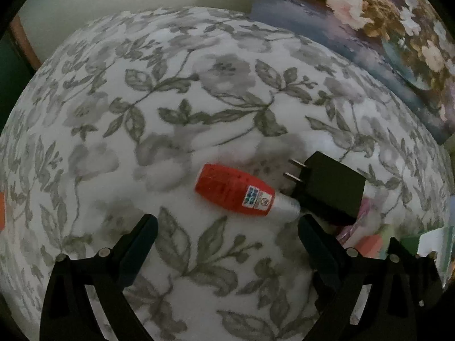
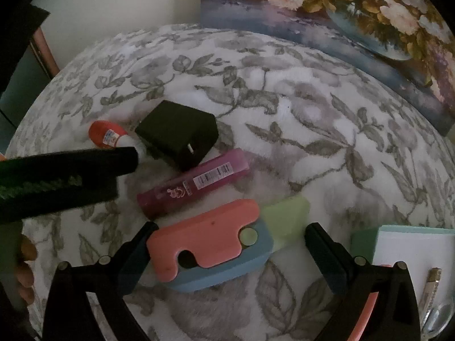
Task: Organize rigid objects
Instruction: 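Grasp the red glue bottle with the left tool while the right tool grasps the pink-and-blue block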
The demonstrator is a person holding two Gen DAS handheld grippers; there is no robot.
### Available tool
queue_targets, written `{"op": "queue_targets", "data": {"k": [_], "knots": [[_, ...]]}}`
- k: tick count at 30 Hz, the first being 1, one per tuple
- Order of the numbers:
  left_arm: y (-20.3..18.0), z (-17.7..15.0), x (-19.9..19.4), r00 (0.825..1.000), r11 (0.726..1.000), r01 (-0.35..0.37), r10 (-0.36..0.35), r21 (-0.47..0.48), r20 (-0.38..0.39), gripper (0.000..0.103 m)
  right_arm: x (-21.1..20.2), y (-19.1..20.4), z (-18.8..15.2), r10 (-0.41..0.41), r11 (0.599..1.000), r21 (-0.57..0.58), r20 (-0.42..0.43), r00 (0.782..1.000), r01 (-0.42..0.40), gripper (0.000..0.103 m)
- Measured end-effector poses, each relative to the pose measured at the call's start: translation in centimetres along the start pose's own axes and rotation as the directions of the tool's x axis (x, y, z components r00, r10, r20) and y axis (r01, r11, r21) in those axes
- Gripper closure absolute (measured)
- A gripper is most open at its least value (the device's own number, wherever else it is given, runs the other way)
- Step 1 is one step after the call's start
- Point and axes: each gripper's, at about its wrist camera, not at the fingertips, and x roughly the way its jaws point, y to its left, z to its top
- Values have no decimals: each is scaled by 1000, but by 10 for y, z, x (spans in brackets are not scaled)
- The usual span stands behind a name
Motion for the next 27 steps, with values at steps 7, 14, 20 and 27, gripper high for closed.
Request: {"op": "queue_targets", "data": {"k": [7,14,20,27], "knots": [[-14,6,9,999,998,-36,34,42,39,4,3,1,3,7,1000,-9,4,1000,-7,0],[-25,16,21,997,996,-52,48,76,60,4,-4,-4,-4,5,1000,-5,5,1000,-5,5],[-27,11,14,997,996,-27,21,86,71,20,-9,-8,-6,10,1000,4,3,1000,-10,10],[-32,3,3,998,995,-23,17,95,62,25,-15,-11,-7,-4,1000,17,9,1000,4,29]]}}
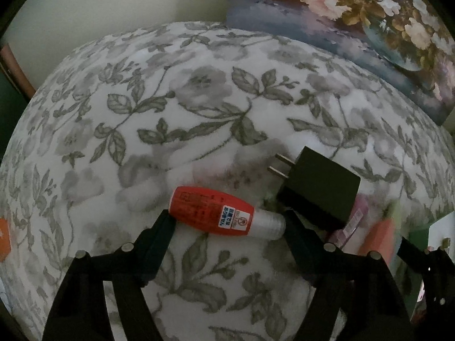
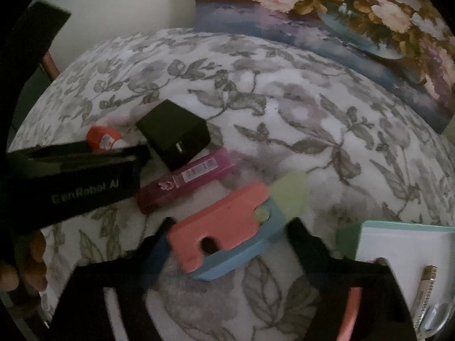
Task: Organize rigid objects
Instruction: 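Grasp the red glue bottle with the left tool while the right tool grasps the pink-and-blue block, then carry the glue bottle and block over the tray with both tools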
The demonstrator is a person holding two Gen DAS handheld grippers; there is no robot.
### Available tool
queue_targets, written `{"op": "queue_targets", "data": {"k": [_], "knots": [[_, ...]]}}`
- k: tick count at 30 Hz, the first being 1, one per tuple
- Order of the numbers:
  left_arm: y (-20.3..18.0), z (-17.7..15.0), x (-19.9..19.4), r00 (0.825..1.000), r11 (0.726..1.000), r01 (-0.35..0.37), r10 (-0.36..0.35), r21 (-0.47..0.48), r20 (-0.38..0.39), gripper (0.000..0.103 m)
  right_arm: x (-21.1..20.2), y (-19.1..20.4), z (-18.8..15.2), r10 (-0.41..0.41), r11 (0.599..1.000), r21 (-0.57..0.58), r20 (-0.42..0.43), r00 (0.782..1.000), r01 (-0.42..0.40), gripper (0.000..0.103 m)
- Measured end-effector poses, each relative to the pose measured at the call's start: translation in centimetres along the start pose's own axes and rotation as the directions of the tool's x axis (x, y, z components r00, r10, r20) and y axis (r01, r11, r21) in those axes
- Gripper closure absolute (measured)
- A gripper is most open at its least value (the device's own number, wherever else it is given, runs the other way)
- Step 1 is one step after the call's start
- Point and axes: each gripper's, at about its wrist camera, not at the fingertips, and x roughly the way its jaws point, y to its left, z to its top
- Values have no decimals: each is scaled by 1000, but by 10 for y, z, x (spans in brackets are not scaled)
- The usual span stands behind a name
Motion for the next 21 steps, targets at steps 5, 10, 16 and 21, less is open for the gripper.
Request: {"op": "queue_targets", "data": {"k": [5,10,16,21], "knots": [[4,-11,-9,1000,1000,-12,12,0,-18,25,-4,-8,-4,19,1000,23,-6,1000,-19,29],[7,-15,-18,999,1000,-31,31,2,-25,25,-11,-9,-10,37,999,39,-20,999,-36,29],[5,-21,-53,998,997,-67,67,23,8,25,-29,-14,-16,62,995,77,-15,998,-60,29],[3,-28,-85,997,998,-65,64,20,31,25,-57,-19,-21,71,992,103,8,997,-71,29]]}}
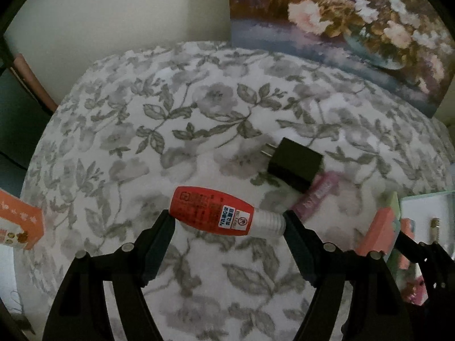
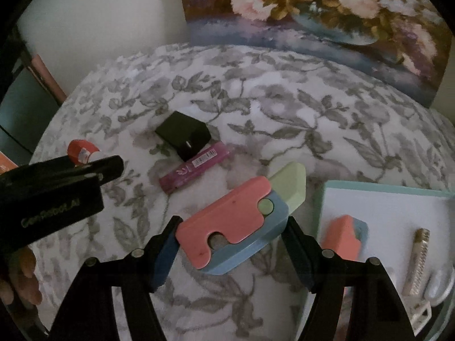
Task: Organize rigid objects
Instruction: 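Carry the glue bottle and block over the tray with both tools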
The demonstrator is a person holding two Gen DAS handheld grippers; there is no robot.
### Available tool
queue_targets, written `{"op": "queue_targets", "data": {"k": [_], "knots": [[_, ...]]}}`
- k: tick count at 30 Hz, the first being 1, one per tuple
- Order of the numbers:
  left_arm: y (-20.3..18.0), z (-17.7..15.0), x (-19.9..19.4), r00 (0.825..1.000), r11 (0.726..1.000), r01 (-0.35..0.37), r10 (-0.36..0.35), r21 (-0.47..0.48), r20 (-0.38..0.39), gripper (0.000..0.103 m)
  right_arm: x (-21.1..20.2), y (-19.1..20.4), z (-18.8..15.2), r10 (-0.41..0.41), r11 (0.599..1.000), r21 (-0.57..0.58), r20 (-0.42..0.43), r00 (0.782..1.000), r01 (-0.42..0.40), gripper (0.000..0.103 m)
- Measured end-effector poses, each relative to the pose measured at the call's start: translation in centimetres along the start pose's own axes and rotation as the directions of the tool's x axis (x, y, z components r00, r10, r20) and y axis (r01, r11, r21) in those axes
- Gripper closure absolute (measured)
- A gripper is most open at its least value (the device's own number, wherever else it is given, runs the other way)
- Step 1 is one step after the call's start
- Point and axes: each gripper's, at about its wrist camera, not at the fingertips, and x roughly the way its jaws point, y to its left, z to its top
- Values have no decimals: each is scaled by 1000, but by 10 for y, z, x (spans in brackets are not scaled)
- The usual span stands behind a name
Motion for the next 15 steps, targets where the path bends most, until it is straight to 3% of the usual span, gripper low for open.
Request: {"op": "queue_targets", "data": {"k": [8,15], "knots": [[-19,-17,-49,998,1000,28,-27,-3,64,25,-50,-13,-12,-12,1000,22,46,999,11,29],[-39,-39,-66,997,999,28,-29,25,73,25,-78,-37,-38,-22,997,75,47,999,19,29]]}}
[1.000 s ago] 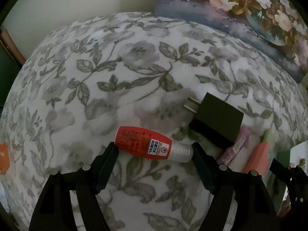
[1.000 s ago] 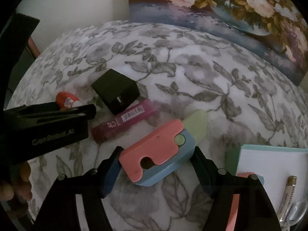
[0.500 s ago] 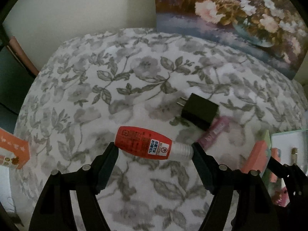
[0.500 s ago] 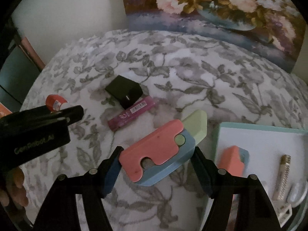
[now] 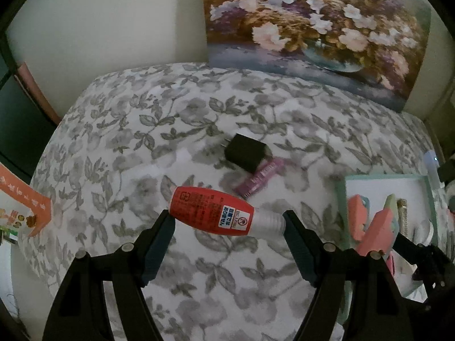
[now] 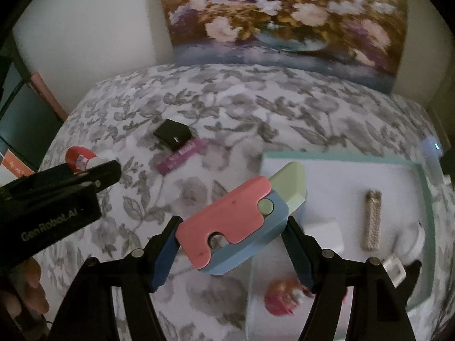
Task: Organize rigid objects
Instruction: 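Carry the glue bottle and block over the tray with both tools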
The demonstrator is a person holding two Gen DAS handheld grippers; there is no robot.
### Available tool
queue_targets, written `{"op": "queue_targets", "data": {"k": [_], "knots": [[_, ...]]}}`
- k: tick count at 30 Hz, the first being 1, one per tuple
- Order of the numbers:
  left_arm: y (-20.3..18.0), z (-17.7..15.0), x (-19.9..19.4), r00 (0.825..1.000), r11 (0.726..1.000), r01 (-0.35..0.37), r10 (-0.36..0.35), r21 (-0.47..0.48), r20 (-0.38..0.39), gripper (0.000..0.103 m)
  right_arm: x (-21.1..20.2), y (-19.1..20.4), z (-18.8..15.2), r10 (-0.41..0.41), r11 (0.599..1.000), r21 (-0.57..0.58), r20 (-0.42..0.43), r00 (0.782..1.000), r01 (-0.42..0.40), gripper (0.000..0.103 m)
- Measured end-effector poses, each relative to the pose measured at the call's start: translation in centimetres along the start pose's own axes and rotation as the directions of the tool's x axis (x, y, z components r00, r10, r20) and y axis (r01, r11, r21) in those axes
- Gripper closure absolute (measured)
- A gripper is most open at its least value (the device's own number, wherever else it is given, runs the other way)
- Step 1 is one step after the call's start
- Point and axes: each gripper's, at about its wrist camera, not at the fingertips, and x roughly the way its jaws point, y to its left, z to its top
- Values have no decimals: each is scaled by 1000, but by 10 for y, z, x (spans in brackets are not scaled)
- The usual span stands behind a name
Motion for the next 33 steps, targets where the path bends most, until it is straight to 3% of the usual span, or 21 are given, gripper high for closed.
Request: {"op": "queue_targets", "data": {"k": [14,21,25,33], "knots": [[-51,-23,-31,998,998,56,-57,28,32,25,-30,-76,-26,-45,980,193,3,999,44,29],[-101,-32,-29,993,984,111,-114,139,16,25,-31,-127,-32,-83,953,293,-9,997,82,29],[-128,-39,-25,995,971,92,-98,220,20,25,-32,-149,-34,-91,939,332,-7,996,88,29],[-164,-47,-16,991,948,134,-133,288,-21,25,-30,-178,-38,-119,919,376,-24,993,119,29]]}}
